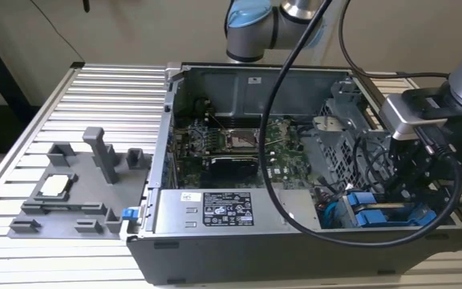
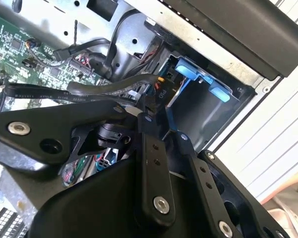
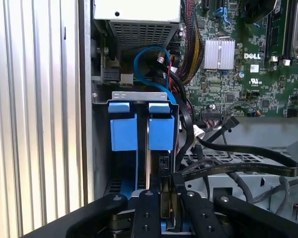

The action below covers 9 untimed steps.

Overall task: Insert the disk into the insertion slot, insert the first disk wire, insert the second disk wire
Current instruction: 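Insert the second disk wire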

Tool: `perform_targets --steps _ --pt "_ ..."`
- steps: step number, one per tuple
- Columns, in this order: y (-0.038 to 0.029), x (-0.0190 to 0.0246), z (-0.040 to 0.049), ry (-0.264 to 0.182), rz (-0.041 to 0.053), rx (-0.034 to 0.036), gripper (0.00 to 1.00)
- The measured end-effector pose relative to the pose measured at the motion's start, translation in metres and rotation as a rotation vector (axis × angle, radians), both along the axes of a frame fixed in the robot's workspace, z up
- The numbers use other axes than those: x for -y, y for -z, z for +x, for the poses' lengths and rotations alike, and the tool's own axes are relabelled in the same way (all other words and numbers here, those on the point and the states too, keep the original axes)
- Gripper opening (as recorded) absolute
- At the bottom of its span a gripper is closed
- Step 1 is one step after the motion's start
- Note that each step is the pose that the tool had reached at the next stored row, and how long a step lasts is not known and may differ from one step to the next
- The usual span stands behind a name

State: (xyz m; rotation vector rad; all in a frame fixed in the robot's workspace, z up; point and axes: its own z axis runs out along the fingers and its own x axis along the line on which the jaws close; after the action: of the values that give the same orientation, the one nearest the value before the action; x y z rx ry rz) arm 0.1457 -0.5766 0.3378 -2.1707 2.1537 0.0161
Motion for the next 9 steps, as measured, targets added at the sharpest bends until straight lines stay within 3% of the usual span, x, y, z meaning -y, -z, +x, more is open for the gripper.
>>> perform_targets --steps 2,5,9 --pt "-0.0004 0.0000 0.0000 0.000 -0.0001 0.0001 0.24" --pt "-0.0080 0.0000 -0.0001 0.000 0.0002 -0.0005 0.24" --pt "-0.0129 0.0000 0.0000 0.000 -0.0006 -0.0007 0.24"
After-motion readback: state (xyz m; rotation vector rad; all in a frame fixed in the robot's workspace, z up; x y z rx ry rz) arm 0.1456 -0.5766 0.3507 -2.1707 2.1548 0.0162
